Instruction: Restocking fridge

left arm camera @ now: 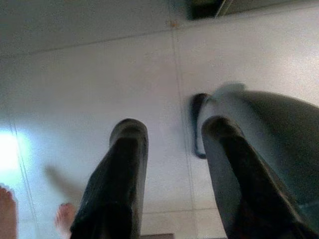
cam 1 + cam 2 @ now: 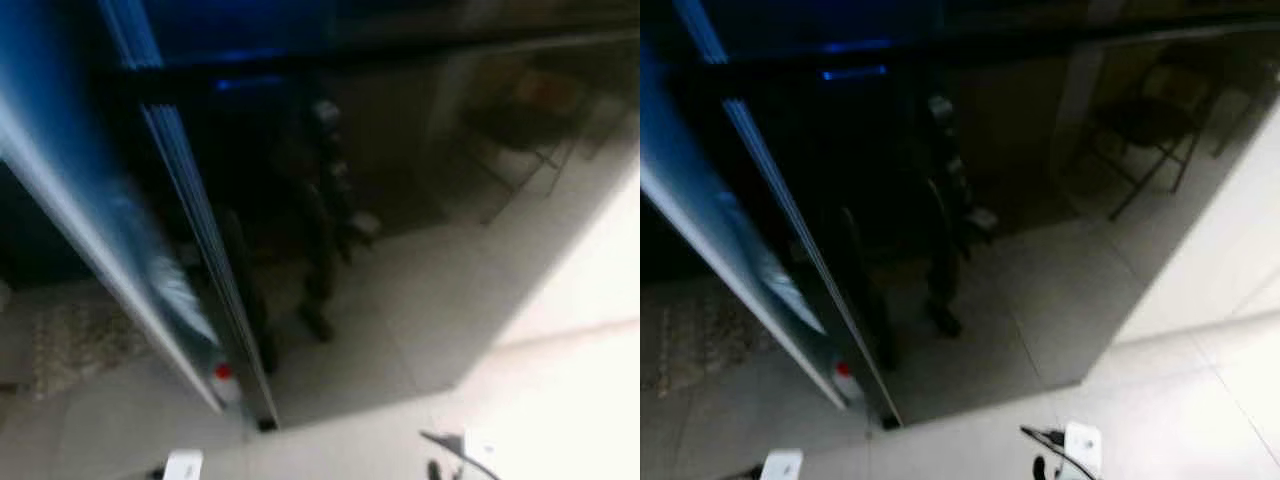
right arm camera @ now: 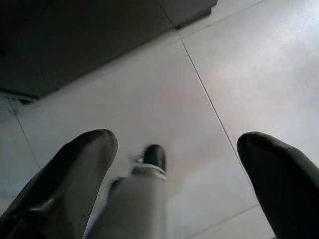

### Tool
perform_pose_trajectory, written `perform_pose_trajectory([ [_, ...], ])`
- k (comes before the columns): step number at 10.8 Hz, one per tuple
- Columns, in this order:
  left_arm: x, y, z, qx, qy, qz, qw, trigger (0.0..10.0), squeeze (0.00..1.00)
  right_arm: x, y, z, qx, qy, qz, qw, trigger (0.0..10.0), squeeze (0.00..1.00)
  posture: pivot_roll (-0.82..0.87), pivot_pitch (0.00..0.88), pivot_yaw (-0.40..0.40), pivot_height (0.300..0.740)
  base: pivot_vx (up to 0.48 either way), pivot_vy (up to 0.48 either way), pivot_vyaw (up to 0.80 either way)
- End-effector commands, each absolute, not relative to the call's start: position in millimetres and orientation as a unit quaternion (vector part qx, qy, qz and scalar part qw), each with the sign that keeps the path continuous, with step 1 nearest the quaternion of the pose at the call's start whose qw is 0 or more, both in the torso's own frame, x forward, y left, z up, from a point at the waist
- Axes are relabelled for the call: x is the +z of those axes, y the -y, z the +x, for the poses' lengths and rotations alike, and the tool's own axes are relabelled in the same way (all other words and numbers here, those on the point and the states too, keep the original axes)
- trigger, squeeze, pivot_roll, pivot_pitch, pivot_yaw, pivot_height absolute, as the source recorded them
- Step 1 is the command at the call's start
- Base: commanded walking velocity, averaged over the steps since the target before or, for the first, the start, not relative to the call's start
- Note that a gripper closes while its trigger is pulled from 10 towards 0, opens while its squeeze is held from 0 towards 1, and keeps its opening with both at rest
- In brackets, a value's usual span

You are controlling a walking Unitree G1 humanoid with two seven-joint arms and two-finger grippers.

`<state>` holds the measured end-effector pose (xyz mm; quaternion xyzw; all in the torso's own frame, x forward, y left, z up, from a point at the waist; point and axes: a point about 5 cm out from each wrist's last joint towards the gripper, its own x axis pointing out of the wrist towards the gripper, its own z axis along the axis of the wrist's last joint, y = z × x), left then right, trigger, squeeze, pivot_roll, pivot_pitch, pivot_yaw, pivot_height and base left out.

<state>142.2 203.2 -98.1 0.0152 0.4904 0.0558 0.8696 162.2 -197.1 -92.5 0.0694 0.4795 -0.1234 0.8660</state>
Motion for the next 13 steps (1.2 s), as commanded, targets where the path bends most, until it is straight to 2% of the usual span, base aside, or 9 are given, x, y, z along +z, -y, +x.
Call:
perform_pose_trajectory([
  [1, -99.7, -209.2, 135.8, 0.061, -0.502, 0.020, 0.862, 10.0, 0.00, -91.7, 188.5, 166.6, -0.119, -0.473, 0.079, 0.869, 10.0, 0.00, -0.02, 0.022, 0.006, 0.740, 0.000, 0.326, 0.80],
  [3, -99.2, -209.8, 136.8, 0.061, -0.501, 0.020, 0.863, 10.0, 0.00, -90.8, 199.1, 166.5, -0.122, -0.478, 0.082, 0.866, 10.0, 0.00, -0.01, 0.029, 0.007, 0.740, 0.000, 0.328, 0.80],
  [6, -99.0, -211.0, 136.9, 0.063, -0.502, 0.019, 0.863, 10.0, 0.00, -98.7, 208.4, 143.3, -0.133, -0.509, 0.088, 0.846, 10.0, 0.00, -0.01, 0.038, 0.009, 0.740, 0.000, 0.324, 0.00],
  [8, -99.3, -210.6, 136.5, 0.064, -0.502, 0.019, 0.862, 10.0, 0.00, -92.5, 217.8, 156.7, -0.140, -0.514, 0.082, 0.842, 10.0, 0.00, -0.01, 0.044, 0.006, 0.740, 0.000, 0.326, 0.00],
  [11, -100.0, -208.8, 134.9, 0.063, -0.503, 0.018, 0.862, 10.0, 0.00, -93.1, 217.9, 155.3, -0.133, -0.516, 0.079, 0.843, 10.0, 0.00, -0.01, 0.046, 0.005, 0.740, 0.000, 0.326, 0.00],
  [13, -100.1, -209.1, 134.4, 0.062, -0.502, 0.020, 0.862, 10.0, 0.00, -89.7, 214.1, 165.3, -0.120, -0.508, 0.076, 0.850, 10.0, 0.00, -0.01, 0.048, 0.005, 0.740, 0.000, 0.000, 0.00],
])
